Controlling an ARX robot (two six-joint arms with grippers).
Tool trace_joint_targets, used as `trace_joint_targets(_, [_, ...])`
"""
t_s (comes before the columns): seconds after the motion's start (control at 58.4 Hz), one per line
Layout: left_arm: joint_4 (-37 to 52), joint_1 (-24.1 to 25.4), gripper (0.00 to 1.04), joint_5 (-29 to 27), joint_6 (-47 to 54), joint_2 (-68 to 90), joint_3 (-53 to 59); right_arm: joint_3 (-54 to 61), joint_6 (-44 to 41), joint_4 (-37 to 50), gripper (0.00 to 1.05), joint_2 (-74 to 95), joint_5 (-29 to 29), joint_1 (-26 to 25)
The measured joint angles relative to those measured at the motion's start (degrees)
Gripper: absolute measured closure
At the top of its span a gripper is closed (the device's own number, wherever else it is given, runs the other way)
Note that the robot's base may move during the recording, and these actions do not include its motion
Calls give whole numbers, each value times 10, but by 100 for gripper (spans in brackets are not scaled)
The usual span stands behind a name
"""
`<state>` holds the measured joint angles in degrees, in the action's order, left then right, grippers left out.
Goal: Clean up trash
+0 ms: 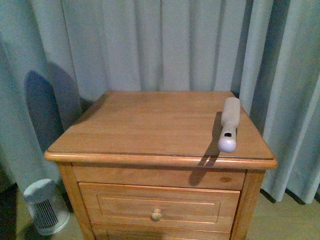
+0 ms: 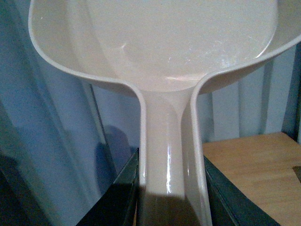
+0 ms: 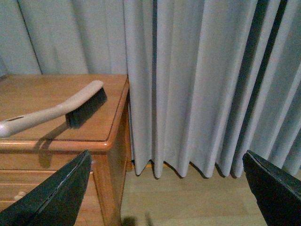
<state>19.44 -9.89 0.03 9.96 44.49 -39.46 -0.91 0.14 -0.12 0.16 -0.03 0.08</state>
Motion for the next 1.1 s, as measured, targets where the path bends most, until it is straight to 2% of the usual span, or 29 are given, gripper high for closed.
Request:
trace_joint_targets(0.206, [-29,51,77,93,-88,-187,101,0,0,0,7,0,0,0])
trace_joint_targets(0.326, [-43,77,77,143,-122,-242,130,0,0,0,7,0,0,0])
trace_joint_targets(0.48, [-46,92,77,144,-142,-247,144,0,0,0,7,0,1,0])
trace_joint_targets(0.497, [-46,92,77,144,-142,-247,144,0,-2,1,7,1,9,2])
trace_joint_targets(0.514, [-47,92,77,145,-144,-247,144,0,-16,6,7,6,40,11])
trace_joint_targets(0.548, [-47,92,77,146,-144,-247,144,-1,-48,26,7,31,142,50])
trace_joint_targets(0.565, [-47,92,77,146,-144,-247,144,-2,-51,29,7,37,159,57])
trace_joint_targets(0.583, [-47,92,77,146,-144,-247,144,-4,-61,37,7,60,199,76])
trace_joint_targets(0.634, [-47,93,77,146,-144,-247,144,-17,-67,53,7,109,234,96])
trace_joint_targets(0.805, [-47,93,77,146,-146,-247,144,-167,-27,58,7,339,203,126])
trace_joint_targets(1.011, [-47,93,77,146,-146,-247,144,-385,73,-45,7,555,197,180])
trace_joint_targets(1.096, [-47,93,77,146,-146,-247,144,-472,144,-104,7,650,193,209])
